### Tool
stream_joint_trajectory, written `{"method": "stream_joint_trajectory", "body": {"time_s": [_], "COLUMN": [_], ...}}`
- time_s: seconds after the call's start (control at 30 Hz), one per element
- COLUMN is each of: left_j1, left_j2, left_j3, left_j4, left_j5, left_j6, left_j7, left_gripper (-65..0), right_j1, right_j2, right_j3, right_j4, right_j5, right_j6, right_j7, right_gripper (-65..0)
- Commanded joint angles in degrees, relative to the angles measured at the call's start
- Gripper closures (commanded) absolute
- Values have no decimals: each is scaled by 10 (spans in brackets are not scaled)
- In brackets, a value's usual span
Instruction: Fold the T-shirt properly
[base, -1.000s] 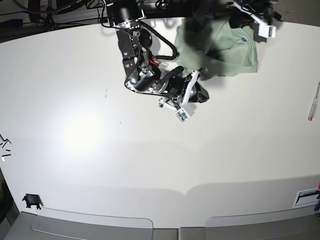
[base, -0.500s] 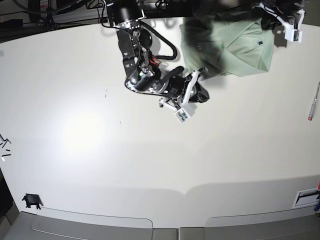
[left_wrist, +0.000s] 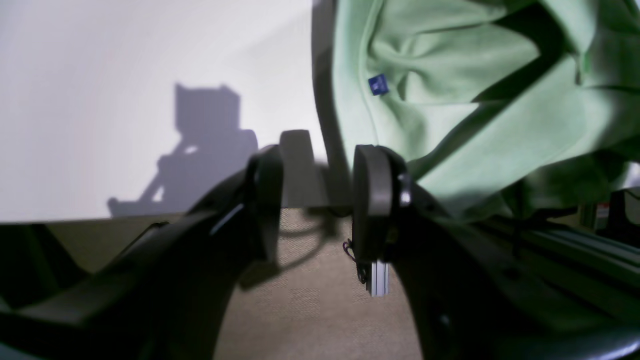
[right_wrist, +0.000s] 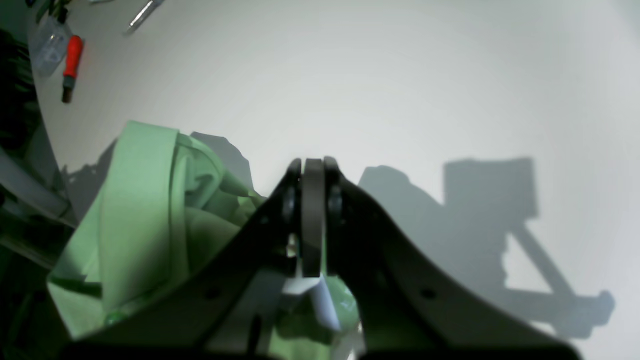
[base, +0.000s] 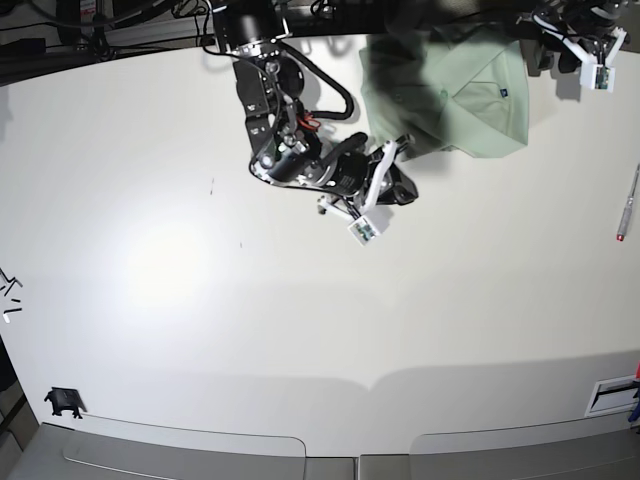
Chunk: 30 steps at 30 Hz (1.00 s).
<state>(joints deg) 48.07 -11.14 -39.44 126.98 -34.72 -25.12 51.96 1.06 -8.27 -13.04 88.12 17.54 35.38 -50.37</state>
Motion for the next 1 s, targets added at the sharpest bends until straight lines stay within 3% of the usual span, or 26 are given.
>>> {"method": "stream_joint_trajectory", "body": {"time_s": [0.0,0.2,0.43,0.53,0.57,0.63,0.73,0.8,0.97], "left_j1": [6,6,1,0,0,0,0,0,-2], "left_j2": [-3,-3,-3,-3,-3,-3,-3,-3,-3], "left_j3": [-3,-3,-3,-3,-3,-3,-3,-3,-3], "left_j4": [10,10,10,10,10,10,10,10,10], "left_j5": [-9,-7,4,40,48,52,52,52,52], "left_j6": [0,3,88,97,97,97,97,97,97], "left_j7": [-15,-18,-116,-133,-133,-130,-130,-130,-130], "left_gripper": [-211,-211,-212,-212,-212,-212,-211,-211,-211], "right_j1": [10,10,20,40,49,62,79,85,63], "right_j2": [-5,-5,-5,-5,-5,-5,-5,-4,-1], "right_j3": [-1,-1,-1,-1,-1,-2,-25,-56,-151], "right_j4": [10,10,14,16,18,27,34,34,34], "right_j5": [10,10,10,15,34,113,238,250,215], "right_j6": [4,4,4,9,32,46,46,46,46], "right_j7": [14,16,33,32,26,-13,-122,-180,-191], "right_gripper": [0,0,0,0,0,0,0,0,0]}}
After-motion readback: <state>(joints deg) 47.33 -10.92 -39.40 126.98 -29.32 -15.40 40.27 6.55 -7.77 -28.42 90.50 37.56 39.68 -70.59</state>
